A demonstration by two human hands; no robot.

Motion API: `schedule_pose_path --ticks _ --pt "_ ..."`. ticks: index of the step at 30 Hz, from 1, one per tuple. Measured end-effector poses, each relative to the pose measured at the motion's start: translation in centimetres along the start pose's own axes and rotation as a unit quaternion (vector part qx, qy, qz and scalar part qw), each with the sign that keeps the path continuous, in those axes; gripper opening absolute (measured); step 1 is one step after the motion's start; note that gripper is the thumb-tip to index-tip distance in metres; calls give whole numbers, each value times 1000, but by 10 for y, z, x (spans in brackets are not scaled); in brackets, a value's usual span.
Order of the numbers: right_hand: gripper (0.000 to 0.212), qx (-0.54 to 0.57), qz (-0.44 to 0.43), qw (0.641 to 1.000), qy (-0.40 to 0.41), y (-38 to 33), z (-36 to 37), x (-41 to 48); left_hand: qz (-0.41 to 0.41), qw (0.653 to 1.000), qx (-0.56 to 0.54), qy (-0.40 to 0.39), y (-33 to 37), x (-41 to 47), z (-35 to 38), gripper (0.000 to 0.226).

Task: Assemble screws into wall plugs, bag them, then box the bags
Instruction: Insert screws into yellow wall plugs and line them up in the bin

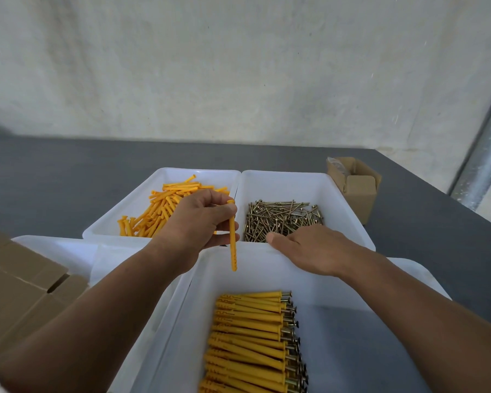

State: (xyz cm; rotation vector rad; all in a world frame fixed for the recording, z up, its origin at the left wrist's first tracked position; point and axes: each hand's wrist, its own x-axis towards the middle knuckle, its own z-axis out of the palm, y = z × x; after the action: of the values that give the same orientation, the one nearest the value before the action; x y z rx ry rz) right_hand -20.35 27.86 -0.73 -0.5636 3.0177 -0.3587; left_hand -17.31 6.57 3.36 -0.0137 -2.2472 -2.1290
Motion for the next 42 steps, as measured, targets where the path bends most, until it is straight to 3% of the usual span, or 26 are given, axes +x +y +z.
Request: schedule_pose_path --ticks 16,21,25,28,30,36,42 --pt "67 18 46 999 10 -7 -5 0 -17 1000 -14 0 -1 -1 0 6" --pt "49 108 37 993 29 -8 -13 -1 -23 1000 -21 -5 0 -1 0 7" --pt "16 225 42 970 86 -8 -19 -3 -29 999 -21 -10 0 -3 1 7" --pt "12 207 32 974 85 -11 -19 -3 -33 999 -17 -13 -1 -3 1 6" --pt "22 142 24 986 88 -13 -16 -4 -35 999 -12 -14 -1 -3 1 6" --pt "66 9 47 999 -20 -17 -7 -4 -36 999 -6 -16 -2 -4 2 6" --pt "51 85 48 995 4 -17 -17 -3 -40 999 4 -17 -2 -3 2 6"
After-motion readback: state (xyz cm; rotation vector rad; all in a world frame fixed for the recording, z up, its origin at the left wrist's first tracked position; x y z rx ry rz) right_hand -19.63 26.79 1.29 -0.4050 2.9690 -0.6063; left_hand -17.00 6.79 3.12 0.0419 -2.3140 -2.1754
